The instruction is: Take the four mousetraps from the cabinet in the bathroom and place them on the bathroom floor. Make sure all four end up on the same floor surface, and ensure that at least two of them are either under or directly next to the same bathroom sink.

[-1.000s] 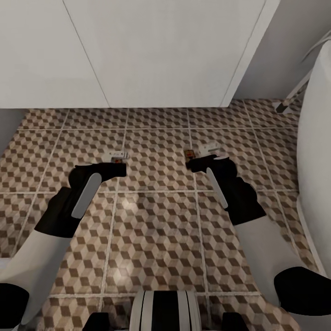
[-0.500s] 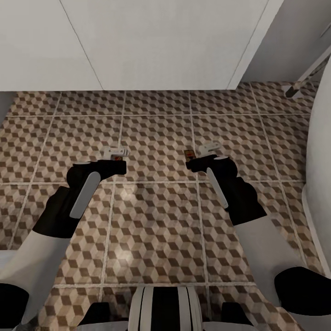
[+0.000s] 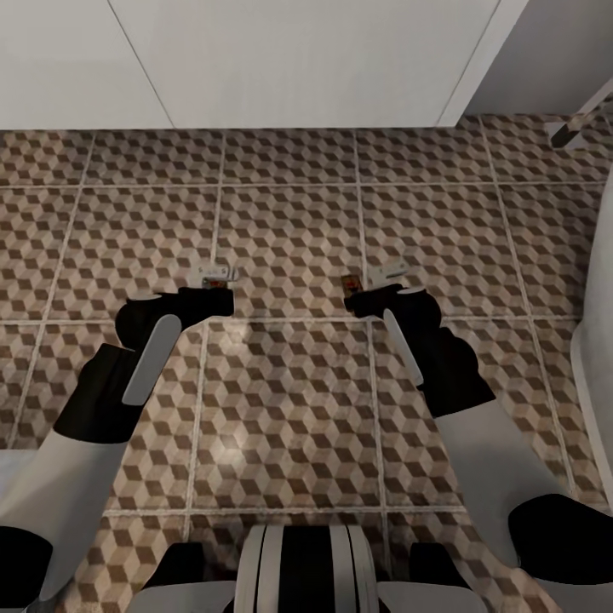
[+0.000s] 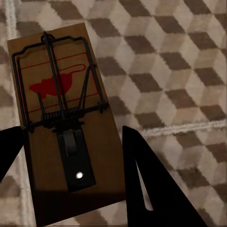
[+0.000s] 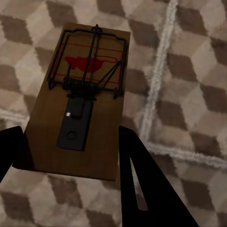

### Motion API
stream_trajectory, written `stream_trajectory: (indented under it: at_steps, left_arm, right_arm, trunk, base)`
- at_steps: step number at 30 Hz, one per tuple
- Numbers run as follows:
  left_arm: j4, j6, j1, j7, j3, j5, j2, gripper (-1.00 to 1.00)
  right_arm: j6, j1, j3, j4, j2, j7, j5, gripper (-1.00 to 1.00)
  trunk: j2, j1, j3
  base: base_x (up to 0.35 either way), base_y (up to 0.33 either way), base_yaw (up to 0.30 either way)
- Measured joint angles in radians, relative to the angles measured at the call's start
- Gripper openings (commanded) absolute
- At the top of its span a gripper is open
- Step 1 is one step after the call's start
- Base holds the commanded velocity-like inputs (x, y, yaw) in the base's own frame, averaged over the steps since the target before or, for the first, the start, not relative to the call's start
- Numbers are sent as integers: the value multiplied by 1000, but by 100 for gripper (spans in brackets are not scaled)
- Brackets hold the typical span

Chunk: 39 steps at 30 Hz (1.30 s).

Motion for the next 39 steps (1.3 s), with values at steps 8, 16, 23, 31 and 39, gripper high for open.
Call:
stream_trajectory:
  at_steps: [8, 16, 23, 31, 39]
  left_arm:
    - [-26, 22, 0, 0, 1, 0, 1, -100]
    - [-31, 20, 0, 0, 4, 0, 15, -100]
    - [-30, 12, 0, 2, 4, 0, 12, -100]
    - [-18, 14, -10, 8, 5, -31, -62, -100]
    - [92, 15, -82, 12, 6, -365, -210, -100]
  right_arm:
    - [76, 0, 1, -76, 0, 0, 0, -100]
    - [83, 0, 2, -173, -18, -2, 3, -100]
    - [77, 0, -1, -210, -47, 1, 0, -100]
    - [58, -22, -1, -209, 3, -10, 149, -100]
    - [11, -131, -1, -71, 107, 5, 355, -100]
  trunk:
    - [-1, 2, -13]
    - [-1, 2, -13]
    - [-1, 2, -13]
    - [-1, 2, -13]
    - [-1, 2, -13]
  base:
    - [0, 0, 0]
    - [0, 0, 0]
    - [0, 0, 0]
    - [0, 0, 0]
    - [0, 0, 0]
